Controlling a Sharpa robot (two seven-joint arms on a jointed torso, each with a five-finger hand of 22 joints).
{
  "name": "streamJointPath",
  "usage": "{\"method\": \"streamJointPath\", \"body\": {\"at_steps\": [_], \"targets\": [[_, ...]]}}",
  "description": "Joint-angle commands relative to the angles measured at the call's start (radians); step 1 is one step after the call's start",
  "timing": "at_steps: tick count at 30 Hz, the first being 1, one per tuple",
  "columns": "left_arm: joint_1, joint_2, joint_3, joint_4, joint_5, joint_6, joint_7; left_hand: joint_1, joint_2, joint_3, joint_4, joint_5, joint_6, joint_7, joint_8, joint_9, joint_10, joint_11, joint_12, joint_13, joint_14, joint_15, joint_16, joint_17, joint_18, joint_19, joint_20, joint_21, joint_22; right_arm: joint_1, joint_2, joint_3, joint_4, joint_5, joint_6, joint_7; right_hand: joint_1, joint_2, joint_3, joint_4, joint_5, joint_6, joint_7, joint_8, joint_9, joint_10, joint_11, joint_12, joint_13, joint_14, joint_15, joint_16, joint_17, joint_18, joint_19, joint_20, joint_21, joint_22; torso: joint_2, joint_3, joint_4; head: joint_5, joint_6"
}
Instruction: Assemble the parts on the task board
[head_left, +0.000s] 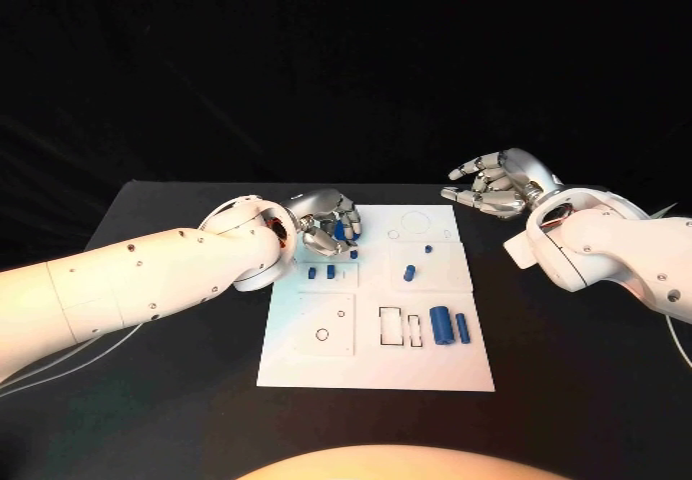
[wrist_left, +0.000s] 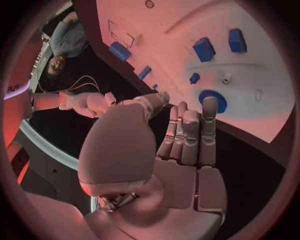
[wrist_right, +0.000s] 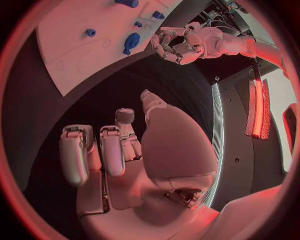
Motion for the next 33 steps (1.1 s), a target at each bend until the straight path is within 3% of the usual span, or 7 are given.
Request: {"method": "streamJointPath", "body": {"at_steps": [1, 5, 19, 33], "targets": [[0.002, 0.018, -0.005, -0.019, -0.145, 0.035, 0.015, -0.012, -0.01, -0.027, 0.001, -0.008, 0.005, -0.001, -0.013, -0.015, -0.017, 0.003, -0.02, -0.022, -0.002, 0.007, 0.008, -0.015, 0.007, 0.021, 0.004, 0.014, 0.017, -0.001, 0.002, 0.0, 0.001, -0.004, -0.002, 0.027, 0.005, -0.008, 0.008, -0.001, 0.005, -0.004, -0.001, 0.007, -0.002, -0.032, -0.005, -0.055, -0.053, 0.051, -0.007, -0.005, 0.058, 0.009, 0.061, -0.007, -0.005, 0.202, 0.0, 0.001, 0.0002, 0.001, 0.001], [0.004, 0.042, -0.012, -0.042, -0.188, 0.066, -0.013, -0.016, -0.008, -0.056, -0.001, -0.006, 0.016, -0.002, -0.021, -0.033, -0.011, 0.002, -0.029, -0.044, 0.021, 0.008, 0.035, -0.007, 0.0, 0.06, 0.006, 0.044, 0.054, -0.001, 0.003, 0.0, 0.001, -0.005, -0.005, 0.029, 0.002, -0.012, 0.017, 0.0, 0.005, -0.004, -0.002, 0.015, -0.003, -0.078, -0.006, -0.151, -0.144, 0.05, -0.009, -0.009, 0.054, 0.01, 0.06, -0.008, -0.01, 0.2, 0.001, 0.0008, -0.0002, -0.001, 0.004], [0.004, 0.111, -0.022, -0.122, -0.247, 0.127, -0.063, -0.006, -0.004, -0.072, -0.002, -0.005, 0.038, -0.007, -0.034, -0.056, -0.016, 0.005, -0.048, -0.071, 0.029, 0.009, 0.053, -0.018, -0.005, 0.084, 0.006, 0.063, 0.077, -0.001, 0.005, 0.0, 0.003, -0.006, -0.014, 0.034, -0.004, -0.019, 0.028, 0.0, 0.005, -0.006, -0.002, 0.026, -0.006, -0.086, -0.006, -0.206, -0.2, 0.049, -0.009, -0.017, 0.047, 0.012, 0.057, -0.009, -0.02, 0.194, 0.002, 0.0013, -0.0013, -0.004, 0.001], [0.004, 0.13, -0.024, -0.15, -0.253, 0.15, -0.068, 0.025, 0.01, -0.036, -0.011, -0.002, 0.079, -0.011, -0.049, -0.083, 0.016, 0.001, -0.054, -0.101, 0.041, 0.006, 0.083, -0.021, -0.011, 0.11, 0.004, 0.092, 0.11, -0.001, 0.004, 0.0, 0.006, -0.006, -0.014, 0.034, -0.005, -0.019, 0.029, 0.0, 0.005, -0.006, -0.002, 0.026, -0.007, -0.086, -0.005, -0.209, -0.204, 0.049, -0.009, -0.017, 0.047, 0.012, 0.057, -0.009, -0.02, 0.194, 0.001, 0.0007, 0.0009, -0.008, -0.004]]}}
